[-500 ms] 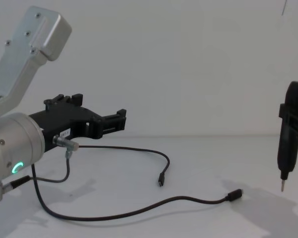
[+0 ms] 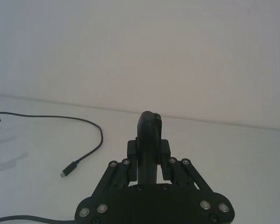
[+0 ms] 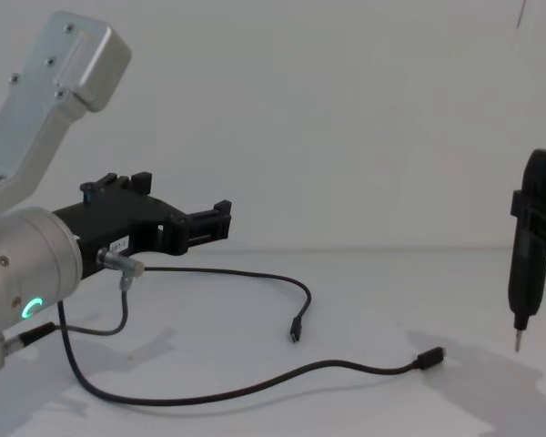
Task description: Pick up the data cable with the one hand.
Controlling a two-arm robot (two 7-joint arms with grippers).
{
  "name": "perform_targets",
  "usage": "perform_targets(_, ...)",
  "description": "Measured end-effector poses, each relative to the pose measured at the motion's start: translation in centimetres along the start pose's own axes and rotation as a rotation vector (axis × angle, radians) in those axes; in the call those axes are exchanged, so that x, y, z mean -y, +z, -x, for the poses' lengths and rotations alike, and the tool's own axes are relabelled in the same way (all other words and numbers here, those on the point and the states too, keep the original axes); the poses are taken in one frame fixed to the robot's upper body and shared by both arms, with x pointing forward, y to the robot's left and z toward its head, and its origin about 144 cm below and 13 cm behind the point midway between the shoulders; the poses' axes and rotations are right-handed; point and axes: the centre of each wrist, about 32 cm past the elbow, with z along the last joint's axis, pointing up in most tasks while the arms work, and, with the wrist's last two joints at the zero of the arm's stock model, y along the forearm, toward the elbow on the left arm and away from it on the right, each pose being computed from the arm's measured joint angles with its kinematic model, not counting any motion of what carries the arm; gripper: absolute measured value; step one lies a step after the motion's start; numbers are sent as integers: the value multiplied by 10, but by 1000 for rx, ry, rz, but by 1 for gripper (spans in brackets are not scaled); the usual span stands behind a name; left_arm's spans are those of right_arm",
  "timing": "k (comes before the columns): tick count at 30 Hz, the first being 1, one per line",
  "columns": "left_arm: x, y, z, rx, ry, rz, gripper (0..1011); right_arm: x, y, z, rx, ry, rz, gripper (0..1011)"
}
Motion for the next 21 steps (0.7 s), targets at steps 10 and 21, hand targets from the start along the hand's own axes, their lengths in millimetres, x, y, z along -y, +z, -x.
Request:
perform_targets(10,0,0,0,0,0,0,1001,0,0,0,0,0,0,279)
perform_targets(21,0,0,0,0,0,0,1001,0,0,0,0,0,0,279)
